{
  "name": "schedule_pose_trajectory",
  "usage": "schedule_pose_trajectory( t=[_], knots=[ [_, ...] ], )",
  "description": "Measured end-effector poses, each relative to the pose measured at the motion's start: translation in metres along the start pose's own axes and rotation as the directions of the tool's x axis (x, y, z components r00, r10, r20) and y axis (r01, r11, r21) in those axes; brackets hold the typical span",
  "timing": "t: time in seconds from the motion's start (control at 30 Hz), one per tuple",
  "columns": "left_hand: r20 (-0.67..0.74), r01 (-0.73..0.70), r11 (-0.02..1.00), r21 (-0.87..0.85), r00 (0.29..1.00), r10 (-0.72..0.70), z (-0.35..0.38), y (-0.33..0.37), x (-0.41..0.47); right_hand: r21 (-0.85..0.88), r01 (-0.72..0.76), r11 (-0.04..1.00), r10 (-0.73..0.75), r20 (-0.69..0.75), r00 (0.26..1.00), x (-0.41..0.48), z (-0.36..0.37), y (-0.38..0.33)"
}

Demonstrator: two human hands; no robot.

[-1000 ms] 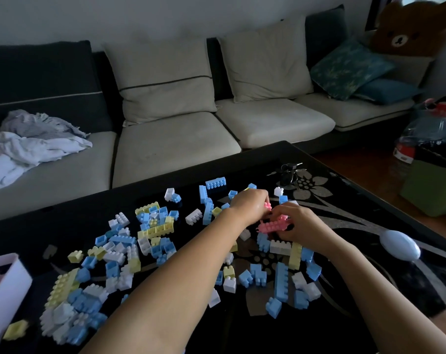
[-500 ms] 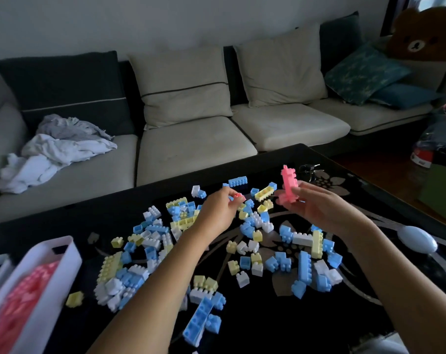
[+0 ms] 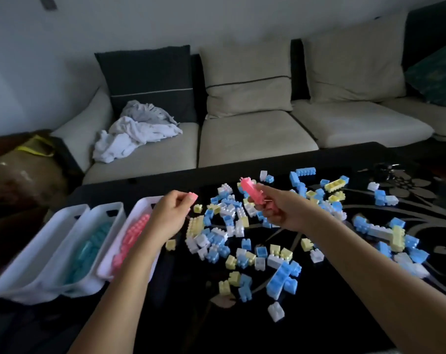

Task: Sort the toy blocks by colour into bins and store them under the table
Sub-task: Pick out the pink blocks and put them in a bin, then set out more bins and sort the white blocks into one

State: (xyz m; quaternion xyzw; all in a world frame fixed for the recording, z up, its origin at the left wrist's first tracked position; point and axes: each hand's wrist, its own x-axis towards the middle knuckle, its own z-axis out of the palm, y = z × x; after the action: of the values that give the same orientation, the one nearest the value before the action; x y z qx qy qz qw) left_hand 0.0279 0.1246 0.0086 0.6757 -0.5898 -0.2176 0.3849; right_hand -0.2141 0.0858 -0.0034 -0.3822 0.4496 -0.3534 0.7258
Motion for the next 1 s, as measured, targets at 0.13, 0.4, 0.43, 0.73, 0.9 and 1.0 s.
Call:
schedule_pose_trajectory(
  t=[0.13, 0.4, 0.43, 0.73, 0.9, 1.0],
  knots=[
    [-0.159, 0.076, 0.949, 0.306, 0.987, -0.028, -0.046, -0.042, -0.014, 0.02, -0.037, 0.999, 0.036, 0.046, 0.998, 0.023, 0.067, 0.005],
    [0.103, 0.072, 0.918, 0.391, 0.987, -0.122, -0.08, -0.083, -0.028, -0.061, -0.11, 0.992, 0.119, 0.164, 0.979, 0.065, 0.182, 0.012],
    [0.129, 0.055, 0.929, 0.366, 0.986, -0.11, -0.085, -0.085, -0.029, -0.04, -0.132, 0.99, 0.137, 0.177, 0.975, 0.064, 0.193, 0.012],
    [-0.209, 0.111, 0.953, 0.283, 0.977, -0.052, -0.149, -0.106, -0.028, -0.376, -0.005, 0.926, 0.095, 0.221, 0.971, 0.041, 0.223, -0.001],
    [-0.422, 0.404, 0.786, 0.469, 0.884, -0.202, -0.204, -0.162, -0.016, -0.482, 0.158, 0.862, -0.059, 0.214, 0.975, 0.04, 0.208, 0.009],
    [-0.368, 0.51, 0.673, 0.536, 0.858, -0.358, -0.215, -0.189, -0.015, -0.692, 0.284, 0.664, -0.285, 0.118, 0.951, 0.041, 0.186, 0.029]
  ],
)
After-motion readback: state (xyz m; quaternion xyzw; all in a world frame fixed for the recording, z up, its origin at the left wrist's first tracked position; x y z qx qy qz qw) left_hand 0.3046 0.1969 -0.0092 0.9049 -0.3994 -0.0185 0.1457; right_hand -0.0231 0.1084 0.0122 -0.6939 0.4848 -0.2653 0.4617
